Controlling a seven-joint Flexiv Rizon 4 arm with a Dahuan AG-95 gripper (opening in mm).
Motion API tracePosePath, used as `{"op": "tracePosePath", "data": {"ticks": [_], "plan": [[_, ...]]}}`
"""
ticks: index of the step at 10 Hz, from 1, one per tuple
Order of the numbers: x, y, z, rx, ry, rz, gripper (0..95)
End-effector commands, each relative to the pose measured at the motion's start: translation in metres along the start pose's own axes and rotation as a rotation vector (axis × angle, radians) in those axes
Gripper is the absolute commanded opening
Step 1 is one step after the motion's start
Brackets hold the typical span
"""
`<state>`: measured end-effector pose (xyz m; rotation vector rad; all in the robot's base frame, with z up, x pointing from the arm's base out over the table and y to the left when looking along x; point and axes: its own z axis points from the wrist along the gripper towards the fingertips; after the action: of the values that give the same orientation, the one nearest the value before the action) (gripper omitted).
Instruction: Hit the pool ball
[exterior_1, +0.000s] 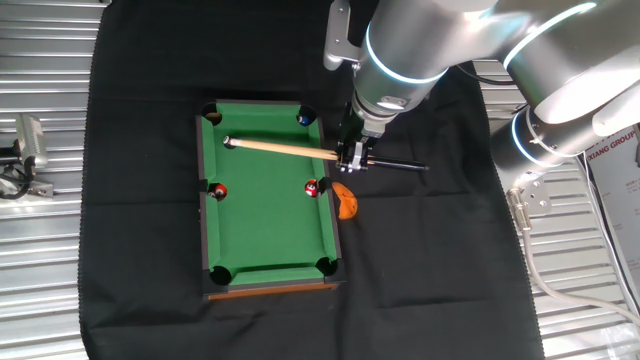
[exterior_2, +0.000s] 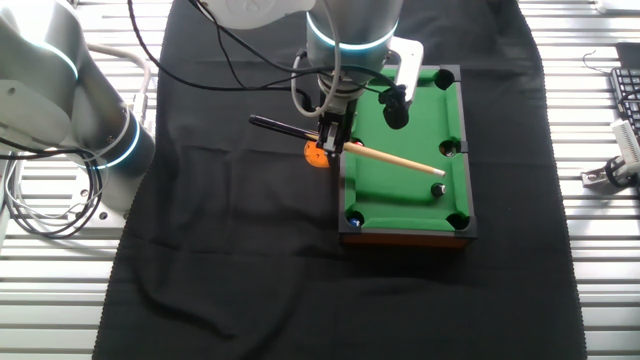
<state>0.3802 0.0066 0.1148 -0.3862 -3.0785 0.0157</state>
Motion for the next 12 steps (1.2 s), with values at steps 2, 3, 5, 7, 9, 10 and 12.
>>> {"op": "tracePosePath", "data": {"ticks": [2,3,5,7,9,10,12], "plan": [[0.005,-0.002,0.001,0.0,-0.003,-0.003,0.0],[0.008,-0.002,0.002,0.002,-0.005,-0.003,0.0],[0.01,-0.003,0.003,0.002,-0.004,-0.002,0.0],[0.012,-0.003,0.003,0.001,-0.003,-0.003,0.0],[0.015,-0.004,0.004,0.0,-0.001,-0.005,0.0],[0.017,-0.004,0.005,0.001,-0.002,-0.005,0.0],[0.02,-0.004,0.007,0.0,-0.003,-0.007,0.0]]}}
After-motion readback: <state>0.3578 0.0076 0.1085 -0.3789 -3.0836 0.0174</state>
